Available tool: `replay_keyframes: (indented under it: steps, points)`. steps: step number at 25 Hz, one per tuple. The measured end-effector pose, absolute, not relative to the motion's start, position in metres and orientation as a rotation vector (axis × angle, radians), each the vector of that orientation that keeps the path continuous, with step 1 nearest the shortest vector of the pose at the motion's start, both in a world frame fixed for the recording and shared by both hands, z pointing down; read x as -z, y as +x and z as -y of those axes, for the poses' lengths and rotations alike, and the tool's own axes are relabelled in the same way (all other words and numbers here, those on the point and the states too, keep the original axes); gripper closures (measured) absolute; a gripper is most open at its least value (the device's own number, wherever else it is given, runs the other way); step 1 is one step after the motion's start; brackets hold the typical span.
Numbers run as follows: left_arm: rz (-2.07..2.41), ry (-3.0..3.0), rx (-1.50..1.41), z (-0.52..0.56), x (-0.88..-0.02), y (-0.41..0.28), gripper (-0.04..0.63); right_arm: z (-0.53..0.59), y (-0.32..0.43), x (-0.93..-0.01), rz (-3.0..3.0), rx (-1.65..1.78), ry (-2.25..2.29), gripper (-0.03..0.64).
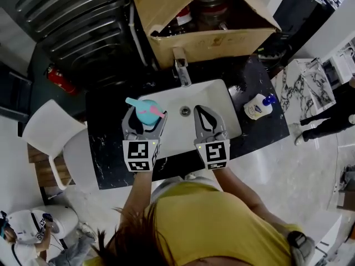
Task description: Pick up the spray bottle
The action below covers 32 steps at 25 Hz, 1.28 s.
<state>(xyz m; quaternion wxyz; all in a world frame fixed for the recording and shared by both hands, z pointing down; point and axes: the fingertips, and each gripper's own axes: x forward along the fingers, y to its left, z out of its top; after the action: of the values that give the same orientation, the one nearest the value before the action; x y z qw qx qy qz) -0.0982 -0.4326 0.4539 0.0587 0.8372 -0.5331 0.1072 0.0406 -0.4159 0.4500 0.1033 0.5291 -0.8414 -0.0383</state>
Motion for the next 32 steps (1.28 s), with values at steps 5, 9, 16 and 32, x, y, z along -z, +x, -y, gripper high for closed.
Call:
replay_keyframes:
  steps: [5,9,16,32]
  points:
    - [1.651,2.547,-0.292,0.395,-0.438,-0.098,0.19,0.389,0.043,-0.434,2.493,0.128,1.584,0.617]
    - [1.655,2.552,-0.28,0.379,-0.433,-0.098,0.19,0.373,0.041,-0.425,2.507,0.137,1.589,0.617]
    - [1.636,2.561,-0.29,0.367,-0.434,-0.093,0.19,0.361,0.037,-0.427,2.51,0.144,1.576,0.617]
    - [1.635,2.573,-0.295,0.356,-0.433,-0.09,0.189,0.351,0.04,-0.432,2.501,0.141,1.566,0.617]
